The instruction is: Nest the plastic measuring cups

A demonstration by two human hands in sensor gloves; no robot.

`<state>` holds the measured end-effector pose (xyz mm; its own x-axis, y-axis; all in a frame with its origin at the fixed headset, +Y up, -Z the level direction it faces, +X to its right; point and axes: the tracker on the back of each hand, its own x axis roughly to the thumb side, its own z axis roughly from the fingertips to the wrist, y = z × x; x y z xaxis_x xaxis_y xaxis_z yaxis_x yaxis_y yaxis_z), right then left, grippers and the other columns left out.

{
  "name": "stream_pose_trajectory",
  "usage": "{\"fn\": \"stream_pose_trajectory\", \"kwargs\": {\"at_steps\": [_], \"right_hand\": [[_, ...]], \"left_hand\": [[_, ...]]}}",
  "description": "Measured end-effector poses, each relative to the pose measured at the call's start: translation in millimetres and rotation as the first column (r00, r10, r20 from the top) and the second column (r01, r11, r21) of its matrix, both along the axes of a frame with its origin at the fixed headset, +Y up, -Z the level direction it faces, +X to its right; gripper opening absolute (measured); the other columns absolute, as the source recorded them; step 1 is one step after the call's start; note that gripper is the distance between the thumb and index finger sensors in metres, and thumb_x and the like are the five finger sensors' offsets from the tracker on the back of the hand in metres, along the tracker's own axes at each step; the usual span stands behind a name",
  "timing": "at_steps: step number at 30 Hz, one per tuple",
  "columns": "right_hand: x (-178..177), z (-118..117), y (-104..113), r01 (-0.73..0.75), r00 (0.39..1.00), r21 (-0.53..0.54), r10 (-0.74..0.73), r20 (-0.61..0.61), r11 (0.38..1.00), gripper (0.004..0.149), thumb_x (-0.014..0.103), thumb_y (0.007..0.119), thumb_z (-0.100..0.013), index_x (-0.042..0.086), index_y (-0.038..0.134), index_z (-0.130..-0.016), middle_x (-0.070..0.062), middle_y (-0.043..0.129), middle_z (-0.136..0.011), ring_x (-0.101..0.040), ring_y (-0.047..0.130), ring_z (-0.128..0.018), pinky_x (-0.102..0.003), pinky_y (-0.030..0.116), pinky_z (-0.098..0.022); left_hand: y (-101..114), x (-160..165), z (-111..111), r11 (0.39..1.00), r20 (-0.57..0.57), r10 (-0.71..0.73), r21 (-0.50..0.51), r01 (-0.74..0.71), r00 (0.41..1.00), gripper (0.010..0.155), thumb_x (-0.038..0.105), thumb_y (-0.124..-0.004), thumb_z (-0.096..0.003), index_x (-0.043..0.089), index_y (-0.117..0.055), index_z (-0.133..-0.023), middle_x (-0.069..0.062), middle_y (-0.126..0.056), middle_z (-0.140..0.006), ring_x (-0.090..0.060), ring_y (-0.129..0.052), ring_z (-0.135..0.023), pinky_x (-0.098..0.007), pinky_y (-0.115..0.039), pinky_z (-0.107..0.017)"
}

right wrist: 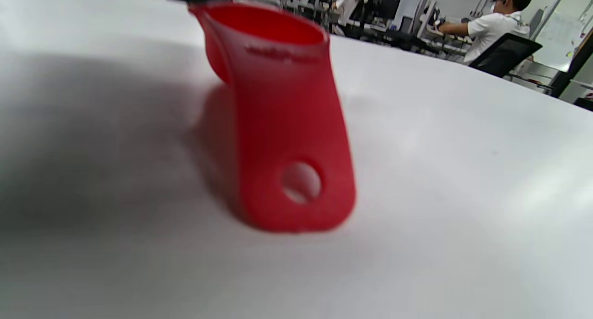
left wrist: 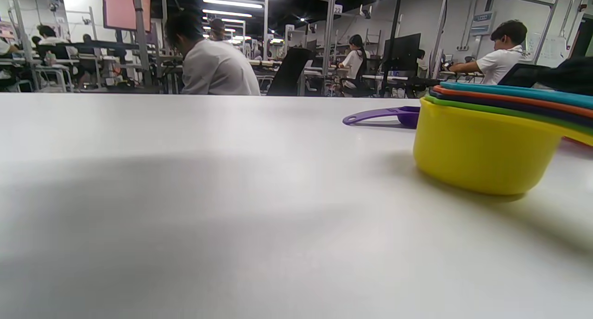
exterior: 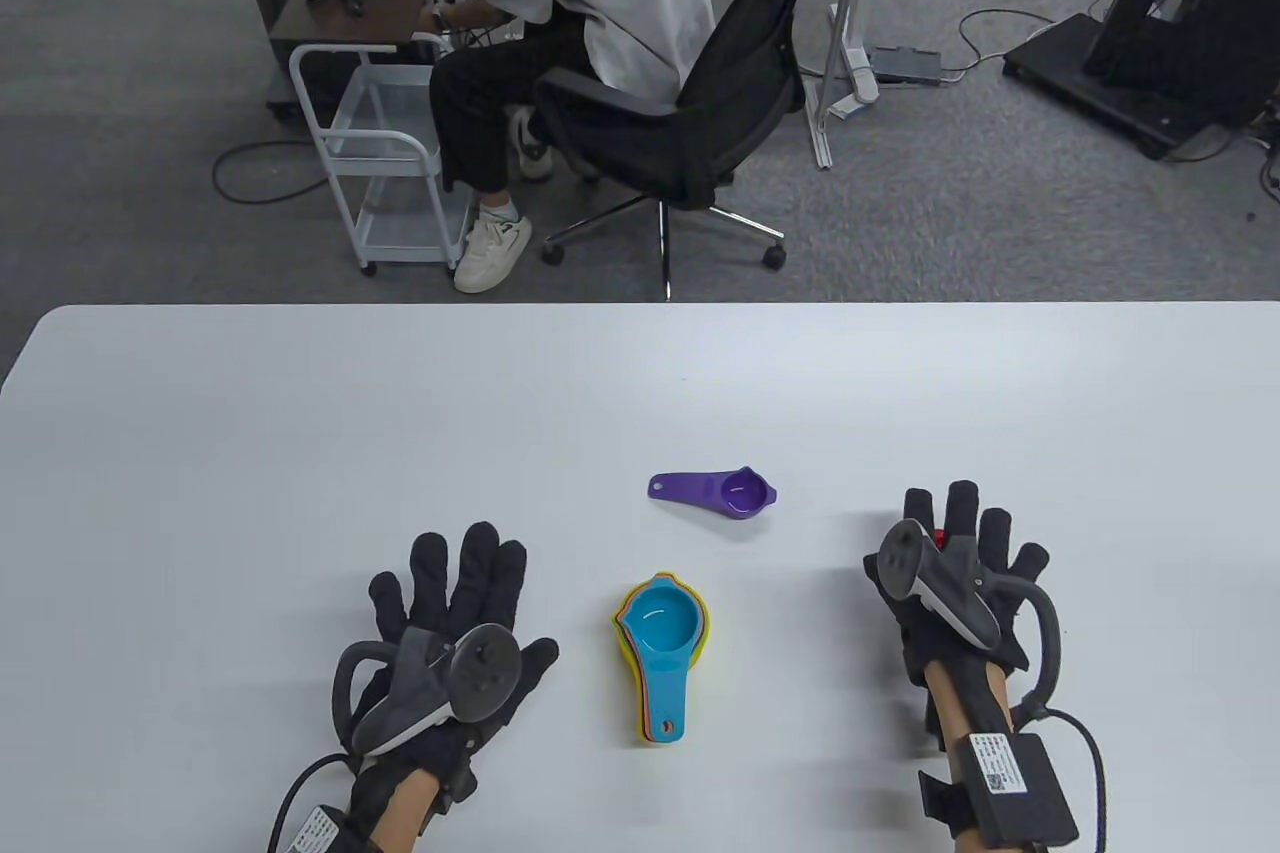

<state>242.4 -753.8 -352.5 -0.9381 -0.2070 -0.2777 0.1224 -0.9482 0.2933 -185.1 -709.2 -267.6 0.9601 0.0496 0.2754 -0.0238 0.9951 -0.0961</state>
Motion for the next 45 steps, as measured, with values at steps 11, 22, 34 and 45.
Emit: {"fn": "stream_pose_trajectory", "kwargs": {"at_steps": [11, 22, 34, 45], "right_hand": [[-4.2, -9.5, -4.7, -0.034, 0.998, 0.100, 0.039, -0.047, 0.994, 0.059, 0.050, 0.049, -0.062, 0.034, 0.036, -0.117, -0.021, 0.051, -0.113, -0.038, 0.067, -0.087, -0.062, 0.057, -0.062], [-145.2, 45.0, 80.0, 0.239, 0.911, 0.231, -0.135, -0.390, 0.943, 0.072, 0.055, 0.049, -0.061, 0.008, 0.046, -0.115, -0.022, 0.052, -0.106, -0.033, 0.072, -0.078, -0.060, 0.062, -0.058], [-245.5, 49.0, 70.2, 0.064, 0.901, 0.130, -0.001, -0.433, 0.990, 0.069, 0.054, 0.053, -0.061, 0.016, 0.046, -0.119, -0.021, 0.059, -0.101, -0.033, 0.077, -0.078, -0.062, 0.060, -0.061], [-252.6, 44.1, 47.6, -0.009, 0.909, 0.142, 0.067, -0.411, 0.990, 0.071, 0.056, 0.053, -0.061, 0.017, 0.045, -0.119, -0.019, 0.064, -0.101, -0.032, 0.080, -0.078, -0.066, 0.056, -0.066]], "left_hand": [[-13.3, 2.3, -9.5, 0.994, -0.026, -0.013, -0.108, 0.010, 1.000, 0.087, 0.069, -0.051, -0.0546, 0.022, -0.014, -0.118, -0.012, -0.007, -0.124, -0.060, -0.014, -0.108, -0.081, -0.017, -0.065], [-11.4, 0.2, -7.4, 0.997, -0.028, -0.002, -0.081, 0.000, 1.000, 0.088, 0.068, -0.052, -0.0549, 0.020, -0.013, -0.118, -0.014, -0.007, -0.123, -0.060, -0.012, -0.107, -0.081, -0.016, -0.064], [-10.0, -8.8, -5.5, 0.996, -0.051, 0.015, -0.093, -0.019, 0.999, 0.089, 0.068, -0.052, -0.0548, 0.020, -0.012, -0.118, -0.014, -0.005, -0.123, -0.059, -0.008, -0.106, -0.080, -0.014, -0.064], [-10.0, -5.2, -5.2, 0.995, -0.049, -0.006, -0.096, 0.002, 0.999, 0.090, 0.068, -0.052, -0.0547, 0.020, -0.011, -0.118, -0.014, -0.004, -0.122, -0.059, -0.005, -0.106, -0.080, -0.013, -0.063]]}}
